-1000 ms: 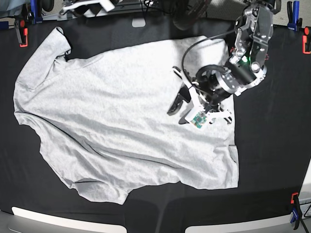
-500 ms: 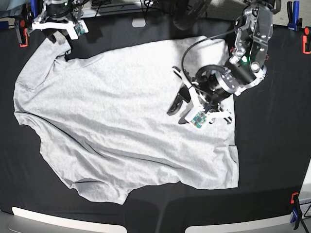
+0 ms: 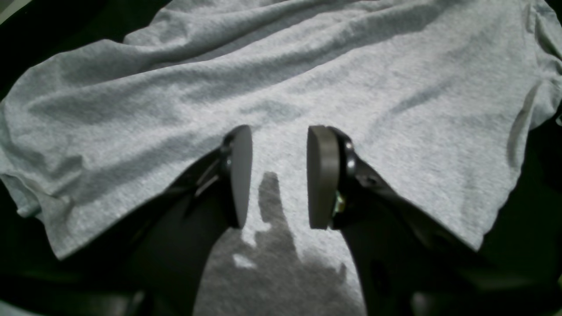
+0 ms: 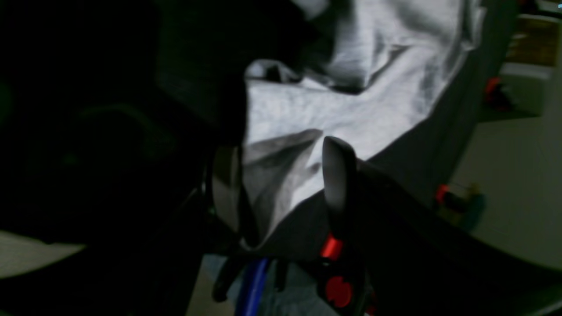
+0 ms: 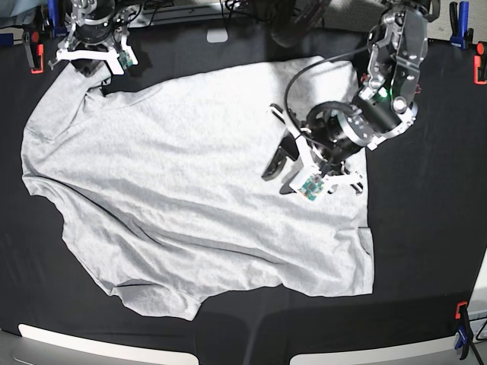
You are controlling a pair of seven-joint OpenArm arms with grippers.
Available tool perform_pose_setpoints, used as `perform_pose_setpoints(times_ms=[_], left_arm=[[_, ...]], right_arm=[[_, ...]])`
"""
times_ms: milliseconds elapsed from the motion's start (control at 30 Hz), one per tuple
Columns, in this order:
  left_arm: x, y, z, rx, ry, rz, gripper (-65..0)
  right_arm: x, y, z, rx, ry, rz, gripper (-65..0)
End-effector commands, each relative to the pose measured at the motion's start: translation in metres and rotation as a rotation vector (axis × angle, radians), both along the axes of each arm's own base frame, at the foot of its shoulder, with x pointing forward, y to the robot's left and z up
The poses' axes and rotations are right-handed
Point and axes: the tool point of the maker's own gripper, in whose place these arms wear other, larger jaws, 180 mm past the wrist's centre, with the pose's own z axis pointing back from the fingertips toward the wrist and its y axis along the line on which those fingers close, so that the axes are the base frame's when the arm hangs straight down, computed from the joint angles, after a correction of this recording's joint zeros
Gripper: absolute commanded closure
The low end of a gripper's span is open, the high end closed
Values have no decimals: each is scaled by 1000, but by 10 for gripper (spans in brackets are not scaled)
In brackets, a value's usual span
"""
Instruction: Layout the t-shirt on the table in an organized manner, then fold the t-shirt properly
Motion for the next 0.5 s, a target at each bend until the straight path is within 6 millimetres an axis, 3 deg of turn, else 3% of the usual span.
perform_pose_setpoints(times_ms=[0, 333, 400, 467], left_arm=[[3, -3, 15, -38, -38, -1, -194], [2, -4, 13, -46, -20, -5, -194], [-2, -9, 15, -88, 12, -20, -194], [-6, -12, 17, -112, 35, -32, -194]], right_arm=[[0, -5, 3, -14, 1, 0, -269], [-3, -24, 14, -149, 3, -27, -269], [-5, -24, 12, -136, 12, -37, -237], [-4, -24, 12, -136, 10, -36, -160]])
